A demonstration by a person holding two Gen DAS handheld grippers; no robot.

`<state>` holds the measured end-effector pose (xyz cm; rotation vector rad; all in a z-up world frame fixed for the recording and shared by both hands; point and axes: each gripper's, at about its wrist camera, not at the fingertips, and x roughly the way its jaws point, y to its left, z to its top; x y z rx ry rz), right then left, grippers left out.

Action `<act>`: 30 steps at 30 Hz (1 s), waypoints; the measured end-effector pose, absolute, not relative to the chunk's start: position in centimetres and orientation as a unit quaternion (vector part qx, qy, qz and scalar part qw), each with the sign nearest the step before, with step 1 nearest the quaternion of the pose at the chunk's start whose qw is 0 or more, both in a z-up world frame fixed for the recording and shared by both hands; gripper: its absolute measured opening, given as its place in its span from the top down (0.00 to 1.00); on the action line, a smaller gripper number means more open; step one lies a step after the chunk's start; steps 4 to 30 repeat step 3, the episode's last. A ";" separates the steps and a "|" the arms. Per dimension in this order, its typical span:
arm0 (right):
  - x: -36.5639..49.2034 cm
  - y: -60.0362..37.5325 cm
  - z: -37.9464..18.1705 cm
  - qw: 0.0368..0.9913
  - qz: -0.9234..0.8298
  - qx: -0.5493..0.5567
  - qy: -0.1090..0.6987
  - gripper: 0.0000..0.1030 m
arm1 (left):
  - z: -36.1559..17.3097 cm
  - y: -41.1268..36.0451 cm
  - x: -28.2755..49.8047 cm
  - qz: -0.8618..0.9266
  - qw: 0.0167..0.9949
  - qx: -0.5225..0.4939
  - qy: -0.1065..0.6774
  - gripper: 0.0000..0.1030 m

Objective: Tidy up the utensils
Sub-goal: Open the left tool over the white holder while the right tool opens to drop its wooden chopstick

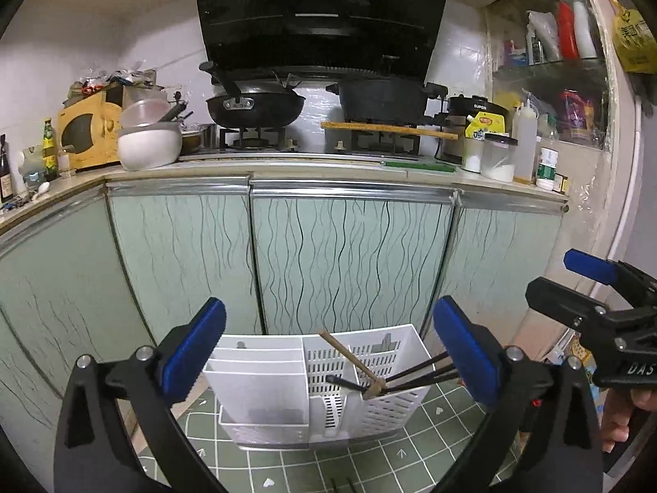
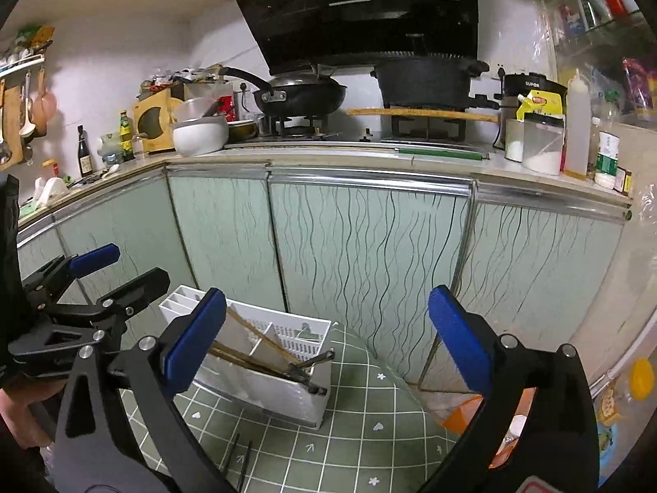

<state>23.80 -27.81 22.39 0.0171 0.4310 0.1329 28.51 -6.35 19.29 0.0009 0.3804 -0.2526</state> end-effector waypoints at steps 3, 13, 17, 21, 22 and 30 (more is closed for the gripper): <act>22.4 -27.5 23.2 0.976 0.064 0.007 0.208 0.08 | 20.0 -5.9 27.0 -0.125 0.975 -0.001 0.185 0.05; 22.4 -27.5 23.2 0.976 0.064 0.007 0.208 0.08 | 20.0 -5.9 27.0 -0.125 0.975 -0.001 0.185 0.05; 22.4 -27.5 23.2 0.976 0.064 0.007 0.208 0.08 | 20.0 -5.9 27.0 -0.125 0.975 -0.001 0.185 0.05; 22.4 -27.5 23.2 0.976 0.064 0.007 0.208 0.08 | 20.0 -5.9 27.0 -0.125 0.975 -0.001 0.185 0.05; 22.4 -27.5 23.2 0.976 0.064 0.007 0.208 0.08 | 20.0 -5.9 27.0 -0.125 0.975 -0.001 0.185 0.05; 22.4 -27.5 23.2 0.976 0.064 0.007 0.208 0.08 | 20.0 -5.9 27.0 -0.125 0.975 -0.001 0.185 0.05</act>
